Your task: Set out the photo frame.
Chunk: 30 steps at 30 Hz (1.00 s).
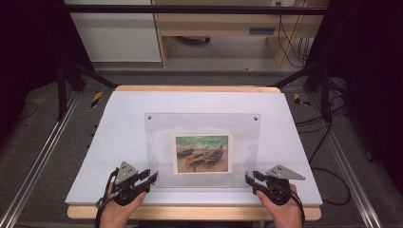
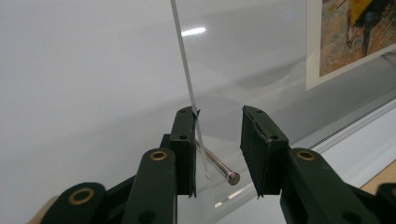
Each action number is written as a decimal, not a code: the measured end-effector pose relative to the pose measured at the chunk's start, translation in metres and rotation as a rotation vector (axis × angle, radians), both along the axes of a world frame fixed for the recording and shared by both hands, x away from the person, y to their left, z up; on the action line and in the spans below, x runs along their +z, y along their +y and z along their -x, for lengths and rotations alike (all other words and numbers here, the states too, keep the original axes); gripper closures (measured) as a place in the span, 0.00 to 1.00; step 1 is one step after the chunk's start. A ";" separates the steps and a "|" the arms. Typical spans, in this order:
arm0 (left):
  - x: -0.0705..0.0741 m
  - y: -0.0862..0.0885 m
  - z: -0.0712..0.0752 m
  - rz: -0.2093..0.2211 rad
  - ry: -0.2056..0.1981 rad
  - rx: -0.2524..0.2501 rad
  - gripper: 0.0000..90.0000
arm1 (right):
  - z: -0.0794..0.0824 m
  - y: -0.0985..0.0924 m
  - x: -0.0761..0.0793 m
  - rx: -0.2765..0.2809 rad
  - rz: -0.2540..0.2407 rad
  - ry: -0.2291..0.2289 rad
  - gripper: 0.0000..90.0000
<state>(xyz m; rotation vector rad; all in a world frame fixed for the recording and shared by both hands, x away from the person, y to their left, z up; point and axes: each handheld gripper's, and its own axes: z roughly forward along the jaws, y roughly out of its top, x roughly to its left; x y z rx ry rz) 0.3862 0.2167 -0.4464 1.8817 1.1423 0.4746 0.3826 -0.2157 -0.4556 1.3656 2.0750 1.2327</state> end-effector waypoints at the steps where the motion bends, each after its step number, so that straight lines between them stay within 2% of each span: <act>1: 0.000 0.000 0.000 0.000 0.000 0.000 0.73 | 0.000 0.000 0.000 0.000 0.000 0.000 0.68; 30: -0.001 0.001 0.003 -0.007 0.013 -0.014 0.73 | 0.004 0.001 -0.002 0.008 0.006 0.009 0.68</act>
